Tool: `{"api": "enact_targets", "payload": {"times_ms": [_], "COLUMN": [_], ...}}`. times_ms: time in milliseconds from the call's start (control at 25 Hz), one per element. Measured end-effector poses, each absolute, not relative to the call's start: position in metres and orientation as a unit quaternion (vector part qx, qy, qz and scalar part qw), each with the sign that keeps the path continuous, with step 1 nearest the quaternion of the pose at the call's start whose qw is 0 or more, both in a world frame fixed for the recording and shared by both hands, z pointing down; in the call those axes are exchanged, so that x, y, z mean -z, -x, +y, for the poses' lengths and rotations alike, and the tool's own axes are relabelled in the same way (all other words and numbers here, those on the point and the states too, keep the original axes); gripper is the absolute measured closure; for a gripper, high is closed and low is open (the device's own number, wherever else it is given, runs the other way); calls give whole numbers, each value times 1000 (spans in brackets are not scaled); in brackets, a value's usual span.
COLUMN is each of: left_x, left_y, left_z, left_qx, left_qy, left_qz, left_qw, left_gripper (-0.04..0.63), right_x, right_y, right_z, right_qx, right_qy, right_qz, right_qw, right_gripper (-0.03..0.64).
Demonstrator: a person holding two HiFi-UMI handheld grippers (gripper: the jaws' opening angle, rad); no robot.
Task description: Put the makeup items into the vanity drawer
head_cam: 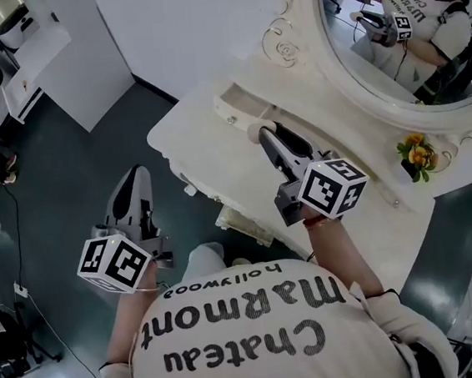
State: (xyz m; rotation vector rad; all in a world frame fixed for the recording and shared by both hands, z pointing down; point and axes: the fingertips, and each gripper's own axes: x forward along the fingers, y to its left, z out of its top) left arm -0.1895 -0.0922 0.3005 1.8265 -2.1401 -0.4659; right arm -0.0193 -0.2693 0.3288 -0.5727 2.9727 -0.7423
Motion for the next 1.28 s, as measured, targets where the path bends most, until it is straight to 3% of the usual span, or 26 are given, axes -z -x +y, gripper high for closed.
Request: {"api": "enact_targets", "payload": {"times_ms": [800, 1280], "left_x": [-306, -311], "left_y": [265, 311], "left_z": [-278, -359], "left_qx": [129, 125], "left_qy": [-758, -803], "left_qz": [-614, -548], "left_qw": [180, 199], "left_gripper": [586, 586], "right_x": [-341, -362], "right_y": [62, 102], "right_z": [-374, -411], "right_qx": [254, 260], "right_qy": [333, 399], "right_qz": [907, 879], "right_qw": [33, -2], "right_gripper": [476, 476]}}
